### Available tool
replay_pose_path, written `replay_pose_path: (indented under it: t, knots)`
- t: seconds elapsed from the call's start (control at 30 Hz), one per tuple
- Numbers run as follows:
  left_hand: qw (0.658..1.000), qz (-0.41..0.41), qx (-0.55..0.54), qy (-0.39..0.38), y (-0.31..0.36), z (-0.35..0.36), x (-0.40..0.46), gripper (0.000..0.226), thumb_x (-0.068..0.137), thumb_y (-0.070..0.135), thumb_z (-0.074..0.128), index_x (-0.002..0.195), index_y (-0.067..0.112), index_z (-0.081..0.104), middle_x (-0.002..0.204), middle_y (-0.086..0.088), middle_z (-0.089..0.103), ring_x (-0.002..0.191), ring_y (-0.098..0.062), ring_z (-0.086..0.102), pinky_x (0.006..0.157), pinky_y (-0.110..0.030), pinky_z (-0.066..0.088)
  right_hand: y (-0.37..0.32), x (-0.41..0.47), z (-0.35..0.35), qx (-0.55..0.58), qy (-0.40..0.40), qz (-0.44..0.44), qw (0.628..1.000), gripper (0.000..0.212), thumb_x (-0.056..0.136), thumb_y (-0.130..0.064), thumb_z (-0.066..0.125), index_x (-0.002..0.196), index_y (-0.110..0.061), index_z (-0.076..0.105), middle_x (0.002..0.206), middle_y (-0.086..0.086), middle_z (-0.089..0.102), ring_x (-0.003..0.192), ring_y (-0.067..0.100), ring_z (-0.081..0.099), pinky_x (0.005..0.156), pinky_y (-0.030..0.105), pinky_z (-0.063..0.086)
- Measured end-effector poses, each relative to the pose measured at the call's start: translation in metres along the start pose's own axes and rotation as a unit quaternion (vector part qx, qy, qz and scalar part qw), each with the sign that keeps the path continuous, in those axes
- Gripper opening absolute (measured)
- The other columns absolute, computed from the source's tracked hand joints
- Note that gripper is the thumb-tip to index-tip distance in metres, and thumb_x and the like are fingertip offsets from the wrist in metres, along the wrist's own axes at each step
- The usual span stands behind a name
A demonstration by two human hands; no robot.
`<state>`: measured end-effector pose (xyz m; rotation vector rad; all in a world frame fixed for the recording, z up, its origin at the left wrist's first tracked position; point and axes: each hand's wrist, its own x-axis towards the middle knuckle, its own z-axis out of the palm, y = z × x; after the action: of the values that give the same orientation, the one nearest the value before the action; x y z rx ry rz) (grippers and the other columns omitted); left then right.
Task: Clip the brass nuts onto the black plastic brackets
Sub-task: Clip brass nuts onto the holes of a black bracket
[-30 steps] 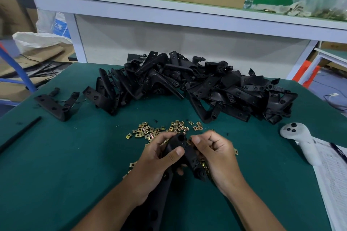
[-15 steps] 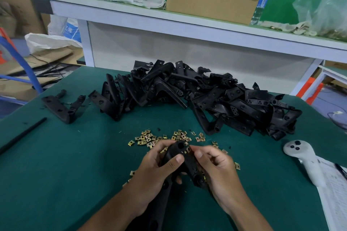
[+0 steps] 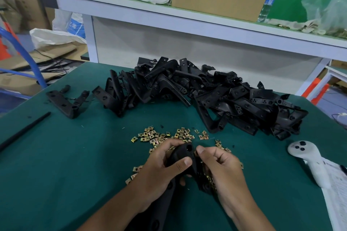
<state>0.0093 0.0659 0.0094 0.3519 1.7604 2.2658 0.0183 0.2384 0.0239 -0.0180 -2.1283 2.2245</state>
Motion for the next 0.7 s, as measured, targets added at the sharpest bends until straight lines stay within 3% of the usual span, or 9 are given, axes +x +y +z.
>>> replay_pose_path:
  t: [0.13,0.23,0.33,0.43,0.5,0.57,0.67,0.7]
  knots:
    - [1.000,0.004,0.009,0.006,-0.003,0.000,0.000,0.036,0.077,0.047,0.081,0.107,0.035,0.067,0.091,-0.005,0.074,0.073,-0.022,0.070,0.063,-0.029,0.055,-0.003,-0.004,0.001,-0.007,0.005,-0.001,1.000,0.033,0.074,-0.047,0.074,0.070,-0.015,0.074,0.071,0.010,0.071,0.065,0.020,0.065,0.064,0.030,0.055]
    - [1.000,0.009,0.018,0.004,-0.004,-0.002,0.001,0.034,0.080,0.045,0.081,0.109,0.032,0.066,0.092,-0.004,0.073,0.073,-0.021,0.071,0.063,-0.028,0.055,-0.005,-0.005,0.001,-0.044,0.017,-0.015,0.999,0.037,0.072,-0.053,0.071,0.071,-0.016,0.072,0.071,0.014,0.069,0.064,0.020,0.062,0.064,0.036,0.053]
    - [1.000,0.010,0.005,-0.012,-0.003,-0.004,0.001,0.037,0.081,0.046,0.082,0.110,0.029,0.066,0.092,-0.005,0.073,0.074,-0.021,0.071,0.063,-0.029,0.056,-0.009,-0.004,0.000,-0.073,0.008,-0.036,0.997,0.033,0.073,-0.054,0.070,0.069,-0.021,0.071,0.067,0.005,0.067,0.063,0.016,0.061,0.064,0.035,0.051]
    - [0.999,0.012,-0.012,-0.036,-0.003,-0.005,0.002,0.038,0.079,0.045,0.084,0.108,0.027,0.067,0.088,-0.006,0.073,0.074,-0.021,0.071,0.059,-0.029,0.055,-0.012,-0.003,-0.005,-0.077,-0.034,-0.035,0.996,0.035,0.082,-0.055,0.075,0.075,-0.021,0.071,0.069,0.007,0.066,0.067,0.026,0.061,0.070,0.054,0.052]
    - [0.999,0.016,-0.019,-0.042,-0.003,-0.005,0.003,0.041,0.077,0.046,0.086,0.107,0.025,0.068,0.086,-0.006,0.072,0.075,-0.023,0.071,0.057,-0.029,0.054,-0.013,-0.004,-0.007,-0.073,-0.050,-0.036,0.995,0.037,0.081,-0.056,0.074,0.077,-0.019,0.071,0.072,0.019,0.062,0.067,0.033,0.057,0.071,0.061,0.049]
    - [0.999,0.022,-0.024,-0.037,-0.004,-0.005,0.003,0.042,0.077,0.045,0.086,0.108,0.024,0.068,0.086,-0.006,0.071,0.074,-0.022,0.070,0.056,-0.029,0.054,-0.013,-0.004,-0.007,-0.068,-0.052,-0.049,0.995,0.036,0.080,-0.055,0.073,0.079,-0.019,0.071,0.075,0.025,0.060,0.066,0.036,0.055,0.066,0.055,0.048]
    - [0.999,0.029,-0.037,-0.012,-0.007,-0.004,0.003,0.046,0.076,0.045,0.087,0.109,0.021,0.066,0.086,-0.007,0.070,0.071,-0.022,0.068,0.057,-0.029,0.054,-0.014,-0.005,-0.005,-0.071,-0.059,-0.082,0.992,0.027,0.083,-0.048,0.074,0.081,-0.021,0.074,0.074,0.002,0.070,0.068,0.014,0.062,0.065,0.024,0.051]
    - [0.999,0.033,-0.041,-0.006,-0.007,-0.003,0.004,0.044,0.076,0.044,0.087,0.109,0.022,0.066,0.086,-0.007,0.070,0.071,-0.022,0.068,0.057,-0.029,0.054,-0.014,-0.006,-0.004,-0.069,-0.064,-0.089,0.992,0.024,0.085,-0.045,0.073,0.081,-0.021,0.073,0.077,0.002,0.071,0.069,0.012,0.064,0.066,0.021,0.051]
